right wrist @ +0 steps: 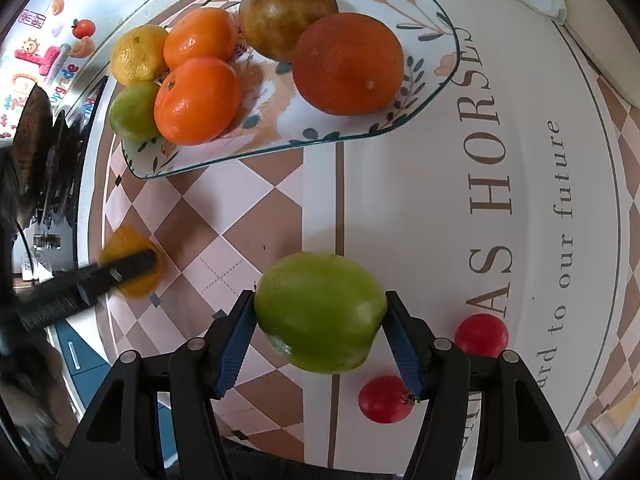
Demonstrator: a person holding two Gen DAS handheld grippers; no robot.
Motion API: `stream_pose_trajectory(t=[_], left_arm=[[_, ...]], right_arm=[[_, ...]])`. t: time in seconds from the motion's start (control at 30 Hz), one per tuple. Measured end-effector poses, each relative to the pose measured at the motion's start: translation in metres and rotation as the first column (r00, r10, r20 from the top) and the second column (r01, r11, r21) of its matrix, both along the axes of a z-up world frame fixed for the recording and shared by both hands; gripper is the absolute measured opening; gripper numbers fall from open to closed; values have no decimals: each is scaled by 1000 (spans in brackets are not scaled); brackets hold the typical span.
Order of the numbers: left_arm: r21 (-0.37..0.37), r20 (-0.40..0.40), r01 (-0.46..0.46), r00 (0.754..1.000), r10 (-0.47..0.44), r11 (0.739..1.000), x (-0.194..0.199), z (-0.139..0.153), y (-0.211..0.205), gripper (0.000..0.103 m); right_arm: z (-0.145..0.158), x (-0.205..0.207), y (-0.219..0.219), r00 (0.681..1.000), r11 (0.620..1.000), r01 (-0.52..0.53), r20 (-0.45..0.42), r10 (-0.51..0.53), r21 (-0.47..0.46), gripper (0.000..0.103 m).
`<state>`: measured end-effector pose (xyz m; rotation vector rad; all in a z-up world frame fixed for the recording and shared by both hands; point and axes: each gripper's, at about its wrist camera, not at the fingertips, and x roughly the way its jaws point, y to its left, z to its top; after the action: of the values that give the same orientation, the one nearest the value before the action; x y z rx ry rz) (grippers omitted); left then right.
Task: Organize fruits
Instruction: 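Lower the lemon onto the plate with the left tool while the right places the green apple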
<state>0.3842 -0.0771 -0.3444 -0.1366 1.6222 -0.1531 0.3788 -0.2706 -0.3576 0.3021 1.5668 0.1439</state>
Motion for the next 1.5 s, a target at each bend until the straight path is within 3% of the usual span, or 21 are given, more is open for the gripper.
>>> stream_pose_trajectory(t=[0.27, 0.47, 0.63, 0.83, 0.97, 1.1, 1.37, 1.43, 1.5], left_arm=[[-22, 2, -15, 1000, 15, 1000, -13, 5, -11, 56], [-100, 65, 4, 998, 3, 995, 1, 46, -37, 56], [-186, 135, 66, 990, -41, 980, 55, 95, -62, 56], [-117, 203, 187, 966, -161, 975, 141, 122, -103, 56], [-80, 138, 263, 958, -251, 962, 185, 103, -138, 56], [-60, 10, 329, 944, -329, 942, 213, 63, -174, 56], [-39, -151, 394, 906, -396, 918, 218, 13, -198, 57], [-43, -170, 402, 899, -403, 915, 216, 10, -201, 57], [-21, -170, 404, 900, -402, 914, 214, 11, -201, 58]], right_arm=[[-3, 0, -4, 1000, 1000, 8, -6, -8, 22, 65], [16, 0, -34, 995, 988, 97, 15, -99, 123, 65], [54, 22, -75, 977, 970, 174, 94, -191, 170, 65], [63, 72, -111, 958, 966, 219, 159, -240, 141, 65], [47, 101, -123, 957, 965, 225, 158, -245, 134, 65], [27, 111, -124, 957, 959, 239, 129, -259, 155, 65], [19, 113, -125, 964, 958, 210, 125, -237, 195, 67], [20, 113, -125, 967, 955, 194, 122, -225, 224, 70], [23, 116, -125, 969, 953, 192, 113, -222, 233, 81]])
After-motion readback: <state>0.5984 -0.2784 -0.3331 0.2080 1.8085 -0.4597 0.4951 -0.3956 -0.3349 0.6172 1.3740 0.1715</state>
